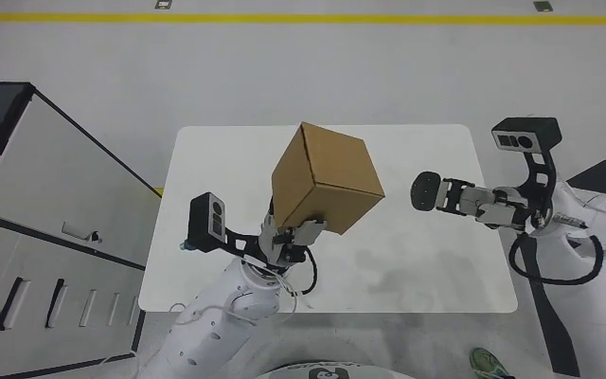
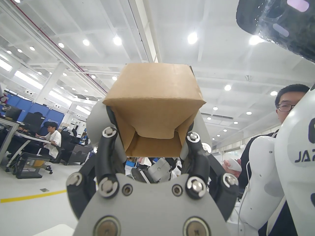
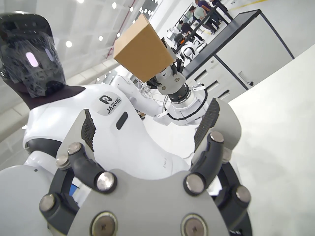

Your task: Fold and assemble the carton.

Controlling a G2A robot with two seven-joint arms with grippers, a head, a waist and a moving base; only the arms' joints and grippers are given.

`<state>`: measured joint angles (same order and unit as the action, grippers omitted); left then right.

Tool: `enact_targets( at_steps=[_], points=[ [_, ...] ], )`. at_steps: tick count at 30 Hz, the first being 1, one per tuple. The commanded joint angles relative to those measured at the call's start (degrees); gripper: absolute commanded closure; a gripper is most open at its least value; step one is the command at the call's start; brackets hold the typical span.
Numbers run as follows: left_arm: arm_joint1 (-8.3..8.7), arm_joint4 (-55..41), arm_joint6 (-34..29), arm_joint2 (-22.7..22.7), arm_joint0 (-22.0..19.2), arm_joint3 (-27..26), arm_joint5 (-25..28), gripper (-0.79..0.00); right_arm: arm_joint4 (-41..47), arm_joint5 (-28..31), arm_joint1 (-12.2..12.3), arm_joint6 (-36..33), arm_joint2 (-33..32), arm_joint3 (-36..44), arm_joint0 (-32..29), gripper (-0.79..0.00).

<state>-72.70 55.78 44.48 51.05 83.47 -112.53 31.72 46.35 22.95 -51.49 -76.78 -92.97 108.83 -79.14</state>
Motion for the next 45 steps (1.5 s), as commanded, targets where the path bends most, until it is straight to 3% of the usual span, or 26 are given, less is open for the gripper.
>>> enact_targets(
  at_steps=[1,6,14,16,27,36,45],
  points=[
    [-0.27,0.87,0.43,-0.67,-0.29,0.69,-0.81,0.000,-1.86,2.14,-0.08,-0.53,0.82,-1.11,2.73,-0.785],
    [-0.74,1.27,0.85,-1.60,-0.96,1.50,-1.75,0.000,-13.10,6.61,-0.01,2.06,1.55,-3.63,10.10,-0.785],
    [-0.71,1.11,-1.20,-1.32,-0.84,1.07,-1.99,0.000,-13.10,6.61,-0.01,2.06,1.55,-3.63,10.10,-0.785],
    [-0.63,1.01,-3.03,-0.86,-0.79,0.94,-1.39,0.000,-17.82,6.00,0.22,1.45,2.16,-0.47,10.15,-0.785],
    [-0.82,0.82,-7.08,0.19,-1.21,0.79,-0.43,0.000,-21.66,14.12,0.73,9.56,8.83,1.65,15.64,-0.785],
    [-1.10,1.24,-7.24,0.40,-0.54,0.93,-0.54,0.000,-24.69,17.94,2.80,13.37,14.50,3.66,18.88,-0.785],
    [-1.59,0.78,-6.97,-0.14,-0.46,1.54,-0.84,0.000,-26.05,17.48,2.81,15.52,14.58,4.71,18.47,-0.785]
  ],
)
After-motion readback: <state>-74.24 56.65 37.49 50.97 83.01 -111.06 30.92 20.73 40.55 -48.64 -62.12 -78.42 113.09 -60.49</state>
